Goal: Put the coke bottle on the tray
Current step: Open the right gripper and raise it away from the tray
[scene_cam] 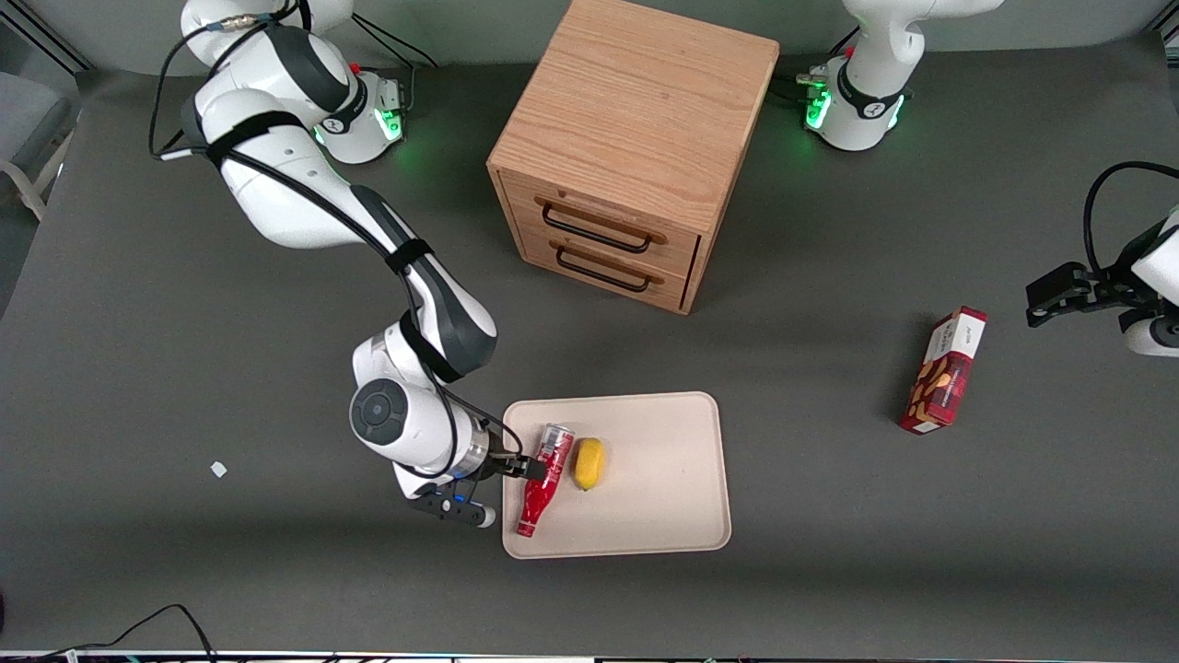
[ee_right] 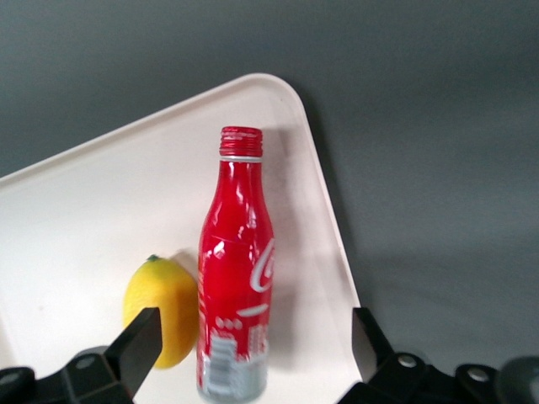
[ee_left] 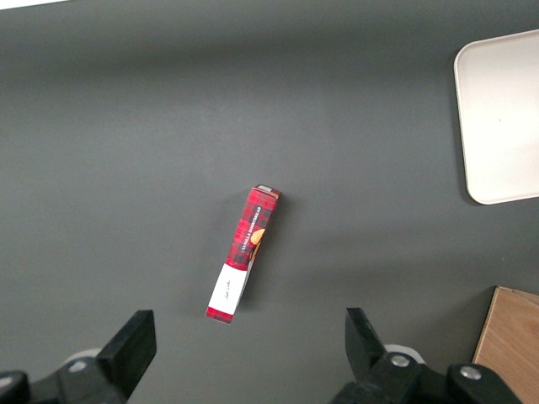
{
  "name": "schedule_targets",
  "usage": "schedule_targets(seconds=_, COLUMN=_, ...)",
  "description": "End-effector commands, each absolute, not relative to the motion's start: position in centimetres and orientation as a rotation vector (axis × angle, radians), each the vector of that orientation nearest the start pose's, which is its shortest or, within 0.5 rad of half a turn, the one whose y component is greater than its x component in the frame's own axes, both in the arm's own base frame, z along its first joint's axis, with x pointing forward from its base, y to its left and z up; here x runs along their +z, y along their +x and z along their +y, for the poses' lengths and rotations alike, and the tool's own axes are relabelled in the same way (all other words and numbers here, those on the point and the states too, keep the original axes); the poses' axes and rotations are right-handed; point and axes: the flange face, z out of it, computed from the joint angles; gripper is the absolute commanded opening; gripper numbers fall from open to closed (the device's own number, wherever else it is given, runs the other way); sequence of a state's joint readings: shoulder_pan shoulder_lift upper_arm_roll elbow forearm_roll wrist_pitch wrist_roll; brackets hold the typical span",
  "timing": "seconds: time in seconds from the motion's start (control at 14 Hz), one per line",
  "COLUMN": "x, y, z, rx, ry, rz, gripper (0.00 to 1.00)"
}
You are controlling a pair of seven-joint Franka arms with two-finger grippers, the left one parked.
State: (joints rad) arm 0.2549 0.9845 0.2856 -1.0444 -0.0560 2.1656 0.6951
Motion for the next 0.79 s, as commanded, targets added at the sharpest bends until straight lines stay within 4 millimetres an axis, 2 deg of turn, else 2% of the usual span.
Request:
schedule_targets(seconds=0.0, x=41.1, y=69.6, z=28.1, rx=0.004, ry=-2.977, rz=0.424, gripper=1.0)
schedule_targets(seconds=0.21, x=51.5, y=66.5, z=22.7, rx=0.041, ry=-3.062, rz=0.369, gripper=1.0)
schedule_targets(seconds=0.43, x=60.3, y=62.8, z=16.5, rx=0.033, ry=-3.124, rz=0.326, gripper=1.0)
schedule_targets(seconds=0.5, x=62.6, y=61.5, z=13.8, rx=0.05, ry=-3.145, rz=0.29, gripper=1.0)
schedule_targets(seconds=0.57, x=64.1, y=59.9, z=11.9, rx=0.081, ry=-3.165, rz=0.247, gripper=1.0)
schedule_targets(seconds=0.71, x=65.4, y=56.3, z=8.4, rx=0.111, ry=-3.149, rz=0.272, gripper=1.0)
